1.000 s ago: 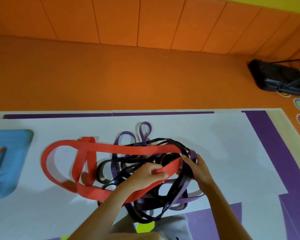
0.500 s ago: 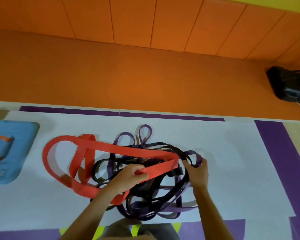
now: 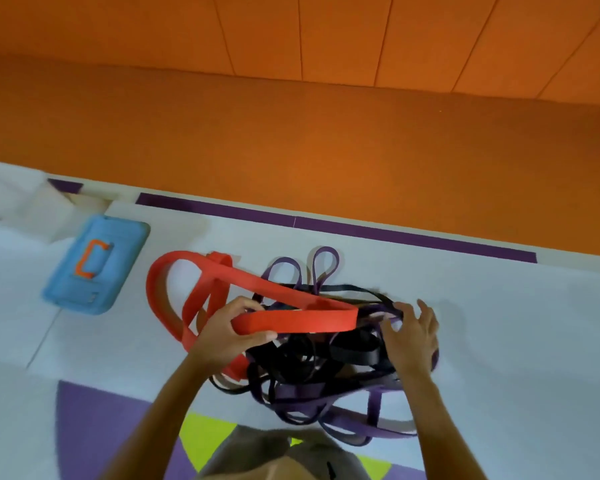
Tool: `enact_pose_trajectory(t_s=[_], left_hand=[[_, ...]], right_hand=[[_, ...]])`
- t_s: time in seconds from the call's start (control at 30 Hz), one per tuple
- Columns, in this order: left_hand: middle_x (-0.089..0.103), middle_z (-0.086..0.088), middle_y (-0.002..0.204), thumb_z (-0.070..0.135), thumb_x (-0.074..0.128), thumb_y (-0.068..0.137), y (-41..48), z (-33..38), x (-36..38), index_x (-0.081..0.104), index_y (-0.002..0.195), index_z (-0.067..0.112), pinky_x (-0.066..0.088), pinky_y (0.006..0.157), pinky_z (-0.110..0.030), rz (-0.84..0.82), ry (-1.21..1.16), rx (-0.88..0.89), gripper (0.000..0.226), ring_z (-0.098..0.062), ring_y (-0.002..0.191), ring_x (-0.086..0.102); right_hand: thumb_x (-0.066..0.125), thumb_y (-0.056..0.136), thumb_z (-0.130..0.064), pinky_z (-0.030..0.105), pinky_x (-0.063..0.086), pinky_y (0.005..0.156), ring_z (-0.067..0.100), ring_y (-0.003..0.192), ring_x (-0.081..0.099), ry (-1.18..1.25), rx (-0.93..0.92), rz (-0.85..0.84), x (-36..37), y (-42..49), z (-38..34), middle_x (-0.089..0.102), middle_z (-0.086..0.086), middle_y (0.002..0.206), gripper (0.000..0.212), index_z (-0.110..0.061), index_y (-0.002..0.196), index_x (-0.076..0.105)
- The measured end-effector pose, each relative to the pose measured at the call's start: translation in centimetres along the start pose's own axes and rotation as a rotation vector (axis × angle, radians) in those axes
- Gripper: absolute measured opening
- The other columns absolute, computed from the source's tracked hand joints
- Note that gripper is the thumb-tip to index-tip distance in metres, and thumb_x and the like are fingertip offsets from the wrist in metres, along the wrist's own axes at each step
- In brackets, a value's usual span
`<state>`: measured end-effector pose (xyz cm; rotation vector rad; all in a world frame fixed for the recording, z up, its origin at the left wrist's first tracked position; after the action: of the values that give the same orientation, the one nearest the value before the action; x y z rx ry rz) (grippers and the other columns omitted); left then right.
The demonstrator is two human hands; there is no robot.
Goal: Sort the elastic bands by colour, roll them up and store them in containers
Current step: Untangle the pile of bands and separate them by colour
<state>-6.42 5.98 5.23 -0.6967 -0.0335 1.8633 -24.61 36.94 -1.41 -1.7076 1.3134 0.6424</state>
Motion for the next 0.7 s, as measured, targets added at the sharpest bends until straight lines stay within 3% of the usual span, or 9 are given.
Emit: enact_pose_trajectory(t_s=[0.07, 0.17, 0.27, 0.37, 0.43, 0.53, 0.63, 0.7], left_hand=[[0.073, 0.011, 0.105, 0.036, 0.093, 0.078, -0.7, 0.0, -1.0, 0.071, 0.106, 0.03, 0.051, 0.083, -0.017, 0.052, 0.006, 0.02, 0.036, -0.01, 0.097, 0.072], [0.074, 0.013, 0.104, 0.037, 0.087, 0.087, -1.9, -0.5, -3.1, 0.071, 0.105, 0.029, 0.049, 0.083, -0.012, 0.227, -0.033, 0.012, 0.025, -0.006, 0.102, 0.07], [0.073, 0.018, 0.102, 0.04, 0.08, 0.092, -2.3, -1.8, -5.8, 0.07, 0.107, 0.033, 0.047, 0.079, -0.014, 0.422, 0.023, -0.031, 0.019, 0.005, 0.098, 0.067], [0.074, 0.019, 0.102, 0.044, 0.077, 0.092, -2.4, -4.1, -8.5, 0.071, 0.107, 0.035, 0.048, 0.079, -0.021, 0.503, 0.048, -0.074, 0.018, 0.001, 0.094, 0.069], [0.074, 0.019, 0.098, 0.037, 0.078, 0.095, -2.1, -6.2, -10.2, 0.071, 0.102, 0.038, 0.049, 0.08, -0.029, 0.558, 0.04, -0.117, 0.01, -0.011, 0.093, 0.071], [0.076, 0.012, 0.093, 0.037, 0.078, 0.095, -1.3, -9.8, -13.5, 0.073, 0.101, 0.031, 0.054, 0.083, -0.039, 0.67, -0.041, -0.164, 0.009, -0.019, 0.093, 0.073], [0.077, 0.004, 0.095, 0.045, 0.072, 0.098, 0.7, -13.2, -17.0, 0.07, 0.106, 0.023, 0.061, 0.087, -0.053, 0.7, -0.139, -0.198, 0.023, -0.023, 0.093, 0.075], [0.077, -0.007, 0.097, 0.051, 0.068, 0.099, 2.5, -15.0, -18.5, 0.064, 0.108, 0.02, 0.062, 0.085, -0.055, 0.67, -0.265, -0.229, 0.032, -0.028, 0.09, 0.077]], right_hand=[[0.067, 0.096, -0.017, 0.052, 0.043, 0.114, 0.032, 0.146, 0.036, 0.053, -0.186, -0.06, 0.9, -0.2, -2.9, 0.046, 0.007, 0.153, 0.038, -0.017, 0.134, 0.064], [0.065, 0.097, -0.01, 0.035, 0.05, 0.102, 0.024, 0.125, 0.058, 0.162, -0.401, -0.237, 3.2, -1.7, -7.5, 0.061, -0.002, 0.129, 0.034, -0.019, 0.13, 0.065], [0.063, 0.099, -0.013, 0.037, 0.052, 0.104, 0.02, 0.122, 0.062, 0.144, -0.469, -0.371, 5.8, -3.1, -10.6, 0.063, -0.002, 0.134, 0.04, -0.022, 0.138, 0.06], [0.065, 0.096, -0.007, 0.038, 0.051, 0.109, 0.017, 0.127, 0.058, 0.19, -0.462, -0.35, 7.9, -4.3, -12.9, 0.062, -0.003, 0.132, 0.042, -0.023, 0.135, 0.063], [0.071, 0.093, -0.01, 0.042, 0.051, 0.109, 0.021, 0.133, 0.051, 0.14, -0.443, -0.234, 8.8, -4.9, -13.7, 0.06, -0.002, 0.133, 0.041, -0.023, 0.132, 0.065], [0.075, 0.092, -0.017, 0.048, 0.052, 0.105, 0.026, 0.129, 0.053, 0.099, -0.301, -0.154, 10.1, -4.8, -13.6, 0.06, 0.002, 0.135, 0.04, -0.023, 0.131, 0.066], [0.069, 0.097, -0.013, 0.027, 0.053, 0.08, 0.016, 0.094, 0.068, 0.176, -0.159, -0.225, 11.7, -5.0, -13.2, 0.071, 0.003, 0.12, 0.039, -0.022, 0.134, 0.063], [0.069, 0.098, -0.012, 0.016, 0.049, 0.072, 0.008, 0.085, 0.068, 0.141, -0.15, -0.198, 12.7, -5.7, -13.7, 0.075, 0.0, 0.111, 0.037, -0.025, 0.132, 0.064]])
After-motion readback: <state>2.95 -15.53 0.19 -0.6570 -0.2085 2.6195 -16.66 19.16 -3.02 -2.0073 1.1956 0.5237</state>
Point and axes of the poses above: each hand's wrist, its own y-axis towards the middle knuckle, its own x-axis out of the palm, z = x × y, the point moved 4 cm from there along y, towards the middle knuckle
